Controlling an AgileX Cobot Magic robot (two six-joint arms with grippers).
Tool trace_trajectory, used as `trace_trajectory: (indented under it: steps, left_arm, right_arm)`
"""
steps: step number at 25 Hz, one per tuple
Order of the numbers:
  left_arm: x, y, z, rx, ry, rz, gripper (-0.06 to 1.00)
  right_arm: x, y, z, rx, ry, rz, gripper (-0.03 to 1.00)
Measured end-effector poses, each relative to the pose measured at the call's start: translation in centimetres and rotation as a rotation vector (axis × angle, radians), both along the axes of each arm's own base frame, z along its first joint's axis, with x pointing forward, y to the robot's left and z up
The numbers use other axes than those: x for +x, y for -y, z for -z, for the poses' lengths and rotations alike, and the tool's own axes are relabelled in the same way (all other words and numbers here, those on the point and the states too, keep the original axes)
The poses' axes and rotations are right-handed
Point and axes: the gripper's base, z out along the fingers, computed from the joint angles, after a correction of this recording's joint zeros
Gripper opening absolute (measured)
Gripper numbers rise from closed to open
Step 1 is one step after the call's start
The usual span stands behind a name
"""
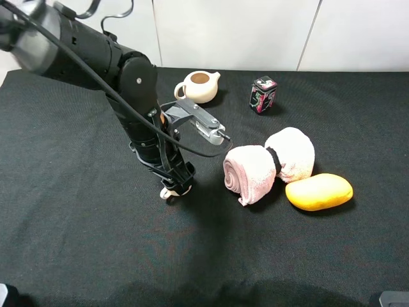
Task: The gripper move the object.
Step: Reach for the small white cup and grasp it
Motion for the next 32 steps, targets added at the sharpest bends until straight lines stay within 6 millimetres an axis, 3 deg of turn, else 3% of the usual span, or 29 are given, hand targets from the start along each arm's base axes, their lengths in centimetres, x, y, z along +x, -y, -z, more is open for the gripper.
trace_trajectory:
  steps: [12, 32]
  left_arm:
    - [0.06, 0.06, 1.11, 0.018, -0.020, 0.002, 0.83]
    - [0.45, 0.32, 1.06, -0.010, 0.023, 0.004, 0.83]
  right_arm:
    - [0.00, -0.01, 0.00, 0.001, 0.000, 0.000, 0.69]
    - [0.00, -0.01, 0.00, 0.001, 0.000, 0.000, 0.69]
